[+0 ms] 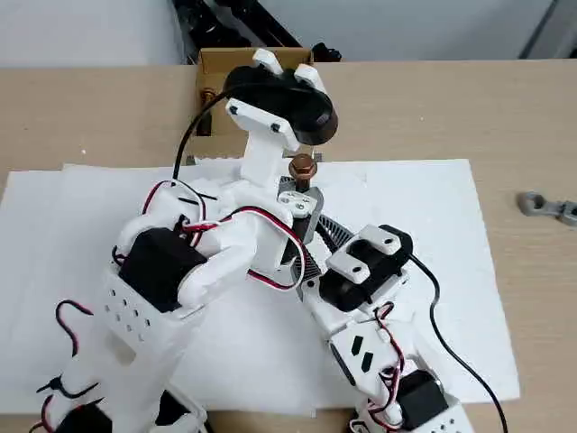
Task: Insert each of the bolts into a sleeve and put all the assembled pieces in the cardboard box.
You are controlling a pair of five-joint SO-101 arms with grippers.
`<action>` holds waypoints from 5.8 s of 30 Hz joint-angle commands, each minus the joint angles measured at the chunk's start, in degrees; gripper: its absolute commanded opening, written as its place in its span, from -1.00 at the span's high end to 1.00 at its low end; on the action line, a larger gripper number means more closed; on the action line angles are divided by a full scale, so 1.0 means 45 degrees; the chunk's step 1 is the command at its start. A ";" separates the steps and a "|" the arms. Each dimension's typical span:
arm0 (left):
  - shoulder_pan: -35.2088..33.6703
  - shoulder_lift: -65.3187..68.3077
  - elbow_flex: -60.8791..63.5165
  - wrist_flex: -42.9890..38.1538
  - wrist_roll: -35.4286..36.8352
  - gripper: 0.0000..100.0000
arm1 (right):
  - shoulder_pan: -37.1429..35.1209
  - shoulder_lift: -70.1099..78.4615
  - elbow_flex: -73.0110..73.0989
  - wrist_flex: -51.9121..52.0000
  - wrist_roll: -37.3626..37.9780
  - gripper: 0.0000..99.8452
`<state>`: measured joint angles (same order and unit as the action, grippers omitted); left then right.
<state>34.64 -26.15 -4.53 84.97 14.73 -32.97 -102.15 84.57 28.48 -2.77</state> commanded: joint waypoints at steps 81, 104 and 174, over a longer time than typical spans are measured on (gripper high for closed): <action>-0.8615 -0.4552 0.3155 0.2598 -0.3009 0.99 | 0.1846 2.9685 -2.3678 -0.4855 -0.0020 0.98; -0.8596 -0.4532 0.4523 0.2071 -0.3477 0.92 | 0.1983 3.6308 -3.2586 -0.0381 -0.1133 0.72; -0.8029 0.8596 0.1827 0.0781 -0.4278 0.69 | 0.5011 2.0034 -2.0610 1.4857 -0.1602 0.75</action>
<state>-1.76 11.38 3.91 90.15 -4.00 -11.16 -8.35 -8.53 96.00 -9.36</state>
